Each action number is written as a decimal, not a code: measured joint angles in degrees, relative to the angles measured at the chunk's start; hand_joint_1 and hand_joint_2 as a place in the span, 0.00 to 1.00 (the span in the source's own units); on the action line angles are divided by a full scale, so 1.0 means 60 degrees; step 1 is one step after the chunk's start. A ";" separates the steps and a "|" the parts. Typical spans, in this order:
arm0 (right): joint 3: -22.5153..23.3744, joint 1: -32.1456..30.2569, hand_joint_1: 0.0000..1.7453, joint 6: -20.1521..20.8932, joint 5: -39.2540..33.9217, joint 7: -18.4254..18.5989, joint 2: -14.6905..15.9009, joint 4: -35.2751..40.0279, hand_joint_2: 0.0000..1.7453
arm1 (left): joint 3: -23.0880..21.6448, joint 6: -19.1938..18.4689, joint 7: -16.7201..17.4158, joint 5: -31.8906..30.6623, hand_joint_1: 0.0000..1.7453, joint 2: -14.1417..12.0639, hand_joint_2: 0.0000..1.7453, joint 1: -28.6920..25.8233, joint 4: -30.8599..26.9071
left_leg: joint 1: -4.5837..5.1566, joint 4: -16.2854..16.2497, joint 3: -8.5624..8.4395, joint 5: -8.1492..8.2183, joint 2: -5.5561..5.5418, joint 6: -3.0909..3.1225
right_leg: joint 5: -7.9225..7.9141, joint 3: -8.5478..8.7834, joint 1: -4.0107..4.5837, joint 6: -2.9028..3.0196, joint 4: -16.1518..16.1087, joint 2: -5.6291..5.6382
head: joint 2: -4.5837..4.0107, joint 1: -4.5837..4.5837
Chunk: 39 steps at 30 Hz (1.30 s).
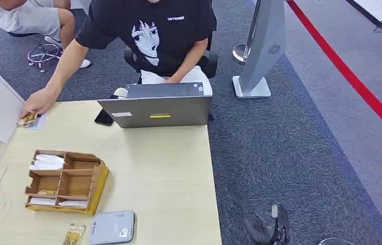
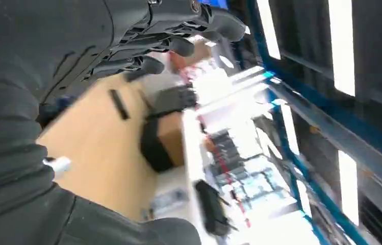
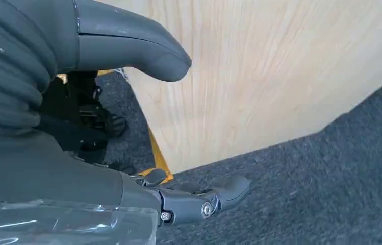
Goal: Pass the card to the sensor for recognition and then transmit it.
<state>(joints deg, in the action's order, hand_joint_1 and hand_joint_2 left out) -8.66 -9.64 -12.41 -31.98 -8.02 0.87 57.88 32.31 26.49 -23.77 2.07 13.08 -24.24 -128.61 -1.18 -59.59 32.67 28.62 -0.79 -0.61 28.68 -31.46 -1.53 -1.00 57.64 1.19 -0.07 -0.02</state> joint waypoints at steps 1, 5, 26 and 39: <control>0.0000 -0.0050 0.00 0.0000 -0.0004 0.0000 0.0022 0.0051 1.00 | 0.0332 0.0325 0.0423 0.0687 0.00 0.0191 1.00 0.0003 0.0061 | 0.0000 0.0000 0.0001 0.0000 0.0000 0.0000 | 0.0000 0.0001 0.0000 0.0000 0.0000 -0.0001 | 0.0000 0.0003; -0.0011 -0.0106 0.00 0.0062 0.0004 0.0026 0.0073 0.0172 1.00 | 0.0905 0.1878 0.1700 0.3034 0.00 0.0687 1.00 -0.0148 0.0880 | 0.0000 0.0000 0.0000 0.0001 0.0000 0.0001 | 0.0001 0.0000 0.0000 -0.0001 -0.0001 -0.0001 | 0.0000 -0.0004; -0.0397 0.0467 1.00 0.0495 0.0226 0.0117 0.0164 -0.0236 1.00 | 0.1203 0.2181 0.7077 0.2486 1.00 0.1361 1.00 0.0216 0.7966 | 0.0016 -0.0005 -0.0014 -0.0001 -0.0006 0.0011 | -0.0004 0.0017 -0.0017 -0.0016 -0.0003 -0.0011 | 0.0000 0.0004; -0.0299 0.0236 1.00 0.0495 0.0240 0.0022 0.0208 -0.0095 1.00 | 0.0388 -0.0411 0.7201 0.0747 1.00 0.1369 1.00 0.0100 0.9074 | 0.0013 -0.0004 -0.0011 0.0003 -0.0010 0.0017 | -0.0003 0.0018 -0.0014 -0.0016 -0.0005 -0.0015 | 0.0000 0.0000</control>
<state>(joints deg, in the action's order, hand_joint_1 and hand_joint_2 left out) -10.45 -8.23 -9.44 -30.53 -7.89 2.12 57.31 34.64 24.03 19.43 6.55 21.29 -23.64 -74.16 -1.10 -59.62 32.60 28.64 -0.85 -0.51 28.67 -31.36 -1.62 -1.10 57.61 1.11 -0.07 -0.02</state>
